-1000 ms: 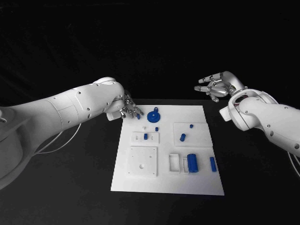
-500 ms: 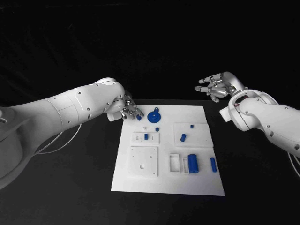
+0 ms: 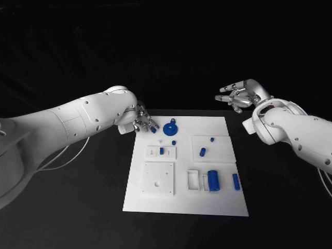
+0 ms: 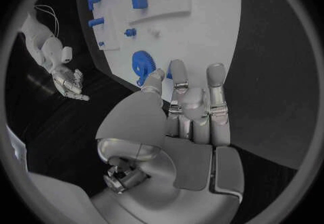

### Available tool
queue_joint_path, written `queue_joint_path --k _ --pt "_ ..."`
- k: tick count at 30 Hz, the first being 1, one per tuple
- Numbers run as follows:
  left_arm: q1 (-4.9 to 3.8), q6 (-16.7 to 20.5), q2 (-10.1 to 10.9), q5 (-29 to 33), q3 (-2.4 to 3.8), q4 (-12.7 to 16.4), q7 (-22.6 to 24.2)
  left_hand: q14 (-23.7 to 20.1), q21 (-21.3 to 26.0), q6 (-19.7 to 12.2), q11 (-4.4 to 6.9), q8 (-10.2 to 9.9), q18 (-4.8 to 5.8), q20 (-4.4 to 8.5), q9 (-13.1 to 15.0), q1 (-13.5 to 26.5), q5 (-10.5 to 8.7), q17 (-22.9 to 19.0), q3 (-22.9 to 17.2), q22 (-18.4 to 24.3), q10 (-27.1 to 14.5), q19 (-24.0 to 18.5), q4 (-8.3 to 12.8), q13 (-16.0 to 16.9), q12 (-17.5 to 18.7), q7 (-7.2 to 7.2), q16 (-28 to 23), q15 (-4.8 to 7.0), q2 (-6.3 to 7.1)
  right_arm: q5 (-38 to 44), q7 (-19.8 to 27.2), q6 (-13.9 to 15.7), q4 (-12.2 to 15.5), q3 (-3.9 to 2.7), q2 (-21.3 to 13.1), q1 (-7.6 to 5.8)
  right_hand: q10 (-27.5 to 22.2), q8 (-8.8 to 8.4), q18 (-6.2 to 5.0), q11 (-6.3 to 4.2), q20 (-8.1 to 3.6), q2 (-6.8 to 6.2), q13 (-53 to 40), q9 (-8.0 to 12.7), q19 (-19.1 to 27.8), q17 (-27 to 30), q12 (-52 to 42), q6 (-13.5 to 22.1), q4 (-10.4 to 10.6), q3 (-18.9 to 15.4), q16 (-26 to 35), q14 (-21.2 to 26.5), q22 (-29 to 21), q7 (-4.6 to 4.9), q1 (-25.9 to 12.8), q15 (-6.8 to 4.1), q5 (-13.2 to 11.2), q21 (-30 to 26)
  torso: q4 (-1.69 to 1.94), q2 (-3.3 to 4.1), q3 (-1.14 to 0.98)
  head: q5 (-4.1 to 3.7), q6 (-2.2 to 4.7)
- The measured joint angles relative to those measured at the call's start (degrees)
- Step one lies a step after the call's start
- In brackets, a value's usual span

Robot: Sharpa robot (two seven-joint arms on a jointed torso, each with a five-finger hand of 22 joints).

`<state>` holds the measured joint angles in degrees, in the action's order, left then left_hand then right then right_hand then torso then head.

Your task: Assemble the parts on the task board

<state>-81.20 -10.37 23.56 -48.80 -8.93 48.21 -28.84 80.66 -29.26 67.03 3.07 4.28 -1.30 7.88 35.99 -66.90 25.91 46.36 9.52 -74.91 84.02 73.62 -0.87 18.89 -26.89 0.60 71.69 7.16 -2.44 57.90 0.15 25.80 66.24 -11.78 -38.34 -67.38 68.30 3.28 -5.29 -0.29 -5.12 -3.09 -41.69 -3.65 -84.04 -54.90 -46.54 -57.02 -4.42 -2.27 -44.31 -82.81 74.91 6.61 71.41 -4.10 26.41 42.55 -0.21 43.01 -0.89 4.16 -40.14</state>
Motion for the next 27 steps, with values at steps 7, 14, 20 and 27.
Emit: queue_joint_path --k 7,14,20,27 --pt "0.0 -0.11 0.26 0.04 0.0 0.34 -0.14 0.13 -0.23 0.22 0.0 0.0 0.0 0.0 -0.19 0.42 -2.21 0.29 -0.68 0.0 0.0 0.0 -2.55 0.0 -0.29 0.22 0.38 -0.13 1.55 -0.07 0.02 0.0 -0.05 0.0 0.0 0.0 0.0 0.0 0.0 0.0 0.0 0.0 0.0 0.0 0.0 0.0 0.0 0.0 0.0 0.0 0.0 0.0 0.0 0.0 0.0 0.0 0.0 0.0 0.03 -0.01 0.0 -0.02 -0.04" --pt "0.0 -0.31 0.54 0.07 0.0 0.61 -0.36 0.21 -0.23 0.42 0.0 0.0 0.0 0.0 -0.49 0.51 -2.63 0.52 -1.7 0.01 0.0 0.0 -3.58 0.0 -0.67 0.01 0.6 -0.21 2.39 -0.13 0.03 -0.01 -0.13 0.0 0.01 0.0 0.0 0.0 0.0 0.01 0.0 0.0 -0.01 0.0 0.0 0.0 0.0 0.0 0.0 0.0 0.0 0.0 0.0 0.0 0.0 0.0 0.0 0.01 0.04 -0.03 0.02 -0.01 -0.05" --pt "0.0 -0.53 0.82 0.09 0.02 0.89 -0.54 0.21 -0.46 0.43 0.0 0.0 -0.01 0.0 -0.48 0.5 -2.89 0.65 -1.7 0.01 0.0 0.0 -3.58 0.0 -0.67 0.01 0.6 -0.21 2.38 -0.17 0.03 -0.03 -0.17 0.0 -0.01 0.0 0.0 0.0 0.0 0.01 0.0 0.0 -0.01 0.0 0.0 0.0 0.0 0.0 0.0 0.0 0.0 0.0 0.0 0.0 0.0 0.0 0.0 0.01 0.05 -0.05 0.05 0.07 0.01" --pt "-0.01 -0.75 1.11 0.09 0.03 1.13 -0.76 0.25 -0.46 0.62 0.0 0.0 0.0 0.0 -0.61 0.1 -1.63 0.8 -1.89 -0.03 0.0 0.0 -3.38 0.01 -0.67 -0.19 0.69 -0.16 2.76 -0.21 0.03 -0.09 -0.21 0.0 -0.06 0.0 -0.01 0.0 0.01 0.01 0.0 0.0 0.29 0.0 0.0 -0.13 -0.29 -0.01 0.16 -0.16 0.3 -0.2 0.0 0.0 0.0 -0.2 0.0 0.01 0.04 -0.05 0.05 0.09 -0.07"
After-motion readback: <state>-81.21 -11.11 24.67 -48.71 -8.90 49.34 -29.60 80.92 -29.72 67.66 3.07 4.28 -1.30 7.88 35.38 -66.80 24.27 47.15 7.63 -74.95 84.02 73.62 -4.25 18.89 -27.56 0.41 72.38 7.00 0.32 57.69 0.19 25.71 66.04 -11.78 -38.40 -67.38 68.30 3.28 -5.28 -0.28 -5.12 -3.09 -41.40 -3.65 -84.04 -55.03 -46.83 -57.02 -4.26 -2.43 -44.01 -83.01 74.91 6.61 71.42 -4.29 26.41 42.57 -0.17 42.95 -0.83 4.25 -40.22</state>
